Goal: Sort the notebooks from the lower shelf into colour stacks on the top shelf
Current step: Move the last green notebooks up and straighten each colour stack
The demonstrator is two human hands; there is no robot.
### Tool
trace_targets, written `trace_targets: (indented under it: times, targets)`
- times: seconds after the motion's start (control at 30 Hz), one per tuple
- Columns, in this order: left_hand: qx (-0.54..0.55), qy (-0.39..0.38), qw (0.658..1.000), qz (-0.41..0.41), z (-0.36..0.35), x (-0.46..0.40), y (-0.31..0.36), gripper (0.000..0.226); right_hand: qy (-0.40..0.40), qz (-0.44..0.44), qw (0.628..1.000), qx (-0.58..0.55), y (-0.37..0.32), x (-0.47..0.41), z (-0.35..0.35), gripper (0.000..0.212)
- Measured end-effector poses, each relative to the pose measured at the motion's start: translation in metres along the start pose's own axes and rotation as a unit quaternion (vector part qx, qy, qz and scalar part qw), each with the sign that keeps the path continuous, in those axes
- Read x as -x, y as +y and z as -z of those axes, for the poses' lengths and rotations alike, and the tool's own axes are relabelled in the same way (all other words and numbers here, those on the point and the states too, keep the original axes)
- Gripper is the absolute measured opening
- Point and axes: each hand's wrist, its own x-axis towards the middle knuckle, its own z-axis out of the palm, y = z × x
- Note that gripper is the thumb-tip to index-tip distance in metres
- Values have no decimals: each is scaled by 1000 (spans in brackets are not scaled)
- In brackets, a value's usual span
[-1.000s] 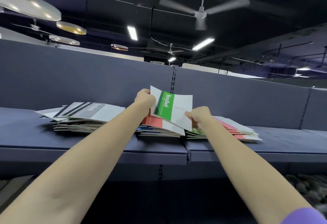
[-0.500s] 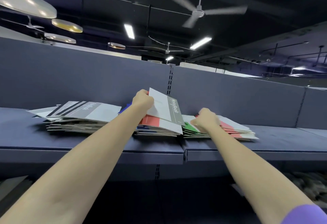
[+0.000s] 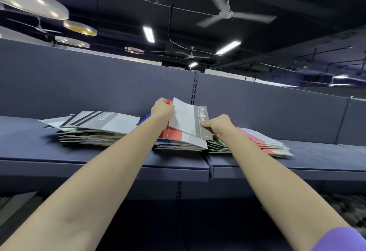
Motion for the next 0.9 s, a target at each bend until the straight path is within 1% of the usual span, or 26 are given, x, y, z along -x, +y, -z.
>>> trace_targets:
  times: [0.03, 0.1, 0.13, 0.17, 0.23, 0.33, 0.4, 0.5, 0.57, 0.67, 0.73, 0.8, 0.9]
  targets:
    - [21, 4, 1000, 7, 0, -1, 0, 46, 22, 6, 1000, 11, 2, -3, 1, 42]
    - [51, 9, 998, 19, 4, -1, 2, 47, 76, 57, 994, 62, 0, -1, 2, 24]
    - [60, 12, 998, 20, 7, -2, 4, 48, 95, 86, 989, 77, -3, 1, 2, 17]
    - [67, 15, 997, 19, 12, -3, 6, 49, 98, 111, 986, 79, -9, 2, -1, 14]
    - [73, 31, 997, 12, 28, -5, 8, 50, 70, 146, 985, 64, -23, 7, -11, 14]
    - [54, 72, 996, 4, 67, -8, 10, 48, 28, 174, 984, 36, -50, 19, -42, 24]
    - [26, 110, 994, 3, 102, -10, 9, 47, 10, 165, 986, 0, -67, 28, -69, 22]
    - [-24, 166, 986, -4, 160, -7, 6, 39, -32, 136, 989, -49, -84, 39, -113, 11]
    - [-74, 196, 978, -16, 198, -3, 4, 38, -56, 132, 988, -53, -91, 46, -140, 11]
    - [-138, 224, 965, -13, 247, 5, 0, 42, -81, 139, 987, 2, -96, 56, -175, 12]
    - [-150, 224, 963, 1, 267, 12, -3, 43, -89, 162, 981, 61, -99, 61, -189, 12]
    - [-162, 219, 962, 23, 279, 19, -8, 43, -99, 173, 976, 83, -104, 63, -197, 14]
    - [-144, 215, 965, 47, 290, 24, -17, 41, -104, 180, 972, 109, -113, 61, -194, 15]
